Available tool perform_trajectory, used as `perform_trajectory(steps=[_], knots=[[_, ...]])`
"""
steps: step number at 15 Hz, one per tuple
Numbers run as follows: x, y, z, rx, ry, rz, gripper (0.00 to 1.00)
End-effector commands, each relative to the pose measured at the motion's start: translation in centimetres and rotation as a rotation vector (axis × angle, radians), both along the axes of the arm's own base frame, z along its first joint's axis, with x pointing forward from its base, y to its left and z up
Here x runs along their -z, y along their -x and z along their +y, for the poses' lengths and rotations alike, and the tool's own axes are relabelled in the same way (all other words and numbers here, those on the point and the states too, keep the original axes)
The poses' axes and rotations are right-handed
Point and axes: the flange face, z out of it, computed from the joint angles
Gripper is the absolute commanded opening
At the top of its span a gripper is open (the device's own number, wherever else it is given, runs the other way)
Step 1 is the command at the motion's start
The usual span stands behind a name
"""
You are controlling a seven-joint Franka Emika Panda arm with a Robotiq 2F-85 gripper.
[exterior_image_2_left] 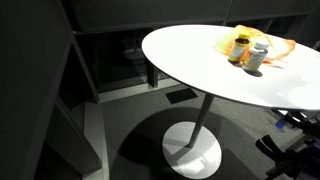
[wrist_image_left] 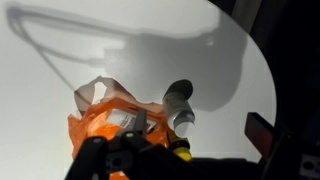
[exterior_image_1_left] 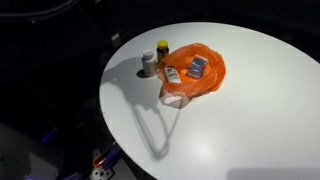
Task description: Move the bottle from the plastic to the table
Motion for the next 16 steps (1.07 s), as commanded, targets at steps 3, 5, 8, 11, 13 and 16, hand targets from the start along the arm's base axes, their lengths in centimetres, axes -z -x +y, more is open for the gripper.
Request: perform_trajectory(steps=[3, 5, 8, 11, 13, 16], knots=[[-0.1, 0.0, 0.0, 0.0, 0.0, 0.001, 1.0], [-0.1, 0.0, 0.0, 0.0, 0.0, 0.001, 1.0], [-1.5, -0.9, 0.0, 0.004, -0.001, 0.014, 1.0], [-2.6, -2.2, -0.1, 0.01, 0.006, 0.031, 1.0], [-3.1, -3.3, -0.3, 0.011, 0.003, 0.05, 1.0], [-3.7, -5.4, -1.0, -0.002, 0.008, 0.077, 1.0]])
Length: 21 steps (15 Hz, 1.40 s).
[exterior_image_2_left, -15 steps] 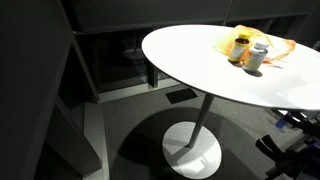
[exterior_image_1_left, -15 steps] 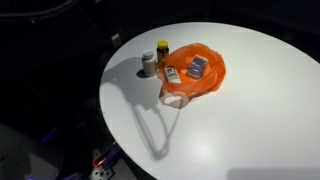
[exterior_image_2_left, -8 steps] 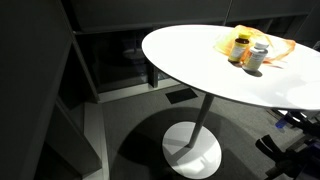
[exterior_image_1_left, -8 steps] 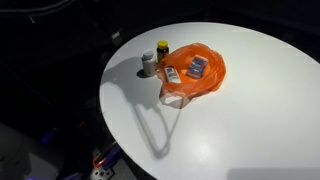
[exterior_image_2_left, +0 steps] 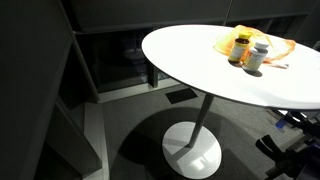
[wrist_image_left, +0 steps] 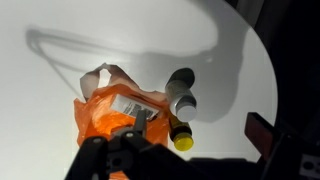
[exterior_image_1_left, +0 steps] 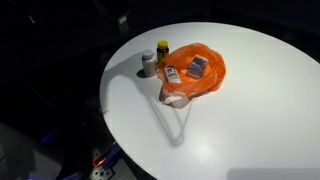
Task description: Move the bottle from the plastic to the table
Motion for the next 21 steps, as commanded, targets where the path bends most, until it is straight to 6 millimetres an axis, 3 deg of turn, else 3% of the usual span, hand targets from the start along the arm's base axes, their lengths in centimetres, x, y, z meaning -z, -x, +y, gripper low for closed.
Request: perform_trajectory(steps=[1, 7, 14, 18, 19, 21], knots=[[-1.1, -3.4, -0.8, -0.009, -0.001, 0.058, 1.0], [-0.2, -8.2, -2.6, -0.152, 0.043, 0.162, 1.0], [1.4, -11.6, -5.4, -0.447, 0.184, 0.307, 1.0], [1.3, -12.9, -6.5, -0.502, 0.245, 0.316, 1.0], [2.3, -12.1, -5.6, -0.47, 0.223, 0.306, 1.0], [2.5, -12.3, -5.7, -0.472, 0.223, 0.311, 1.0]])
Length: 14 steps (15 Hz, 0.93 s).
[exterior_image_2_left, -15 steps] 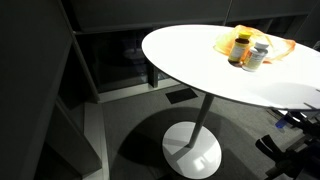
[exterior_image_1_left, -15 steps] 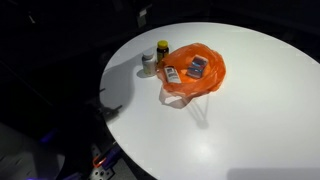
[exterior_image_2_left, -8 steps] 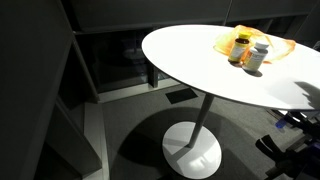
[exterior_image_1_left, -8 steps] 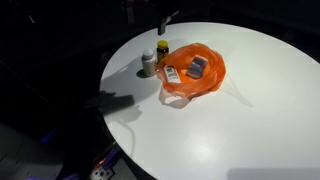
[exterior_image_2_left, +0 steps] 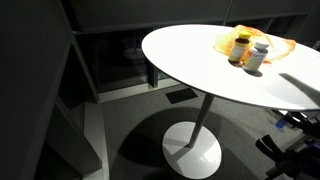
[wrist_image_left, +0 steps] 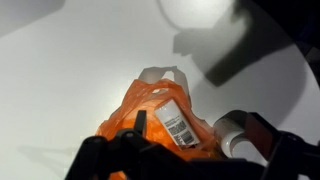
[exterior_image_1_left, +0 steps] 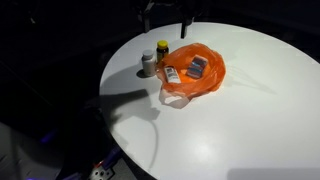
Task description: Move the bottle from the plastic to the table
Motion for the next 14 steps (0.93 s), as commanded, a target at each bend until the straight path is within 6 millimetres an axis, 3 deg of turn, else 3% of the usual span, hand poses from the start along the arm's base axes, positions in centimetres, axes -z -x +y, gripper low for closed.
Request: perform_trajectory(steps=[1, 7, 14], knots=[[0.1, 0.0, 0.0, 0.0, 0.0, 0.003, 1.0], [1.1, -0.6, 0.6, -0.088, 0.008, -0.022, 1.0], [5.7, -2.8, 1.2, -0.31, -0.009, -0.078, 1.0]])
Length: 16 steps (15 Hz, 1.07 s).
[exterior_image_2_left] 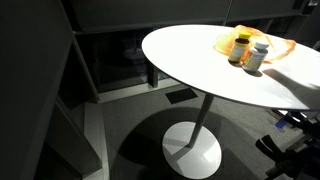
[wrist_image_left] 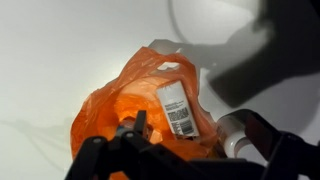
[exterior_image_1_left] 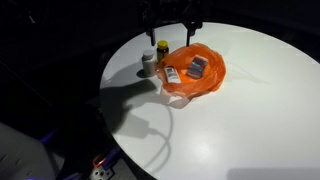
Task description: Move the bottle from the plastic to the table
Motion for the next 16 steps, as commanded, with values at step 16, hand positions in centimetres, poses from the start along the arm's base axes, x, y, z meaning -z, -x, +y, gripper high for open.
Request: perform_trajectory(steps=[16], knots=[[12.6, -2.7, -2.0, -0.268, -0.136, -0.023, 1.0]])
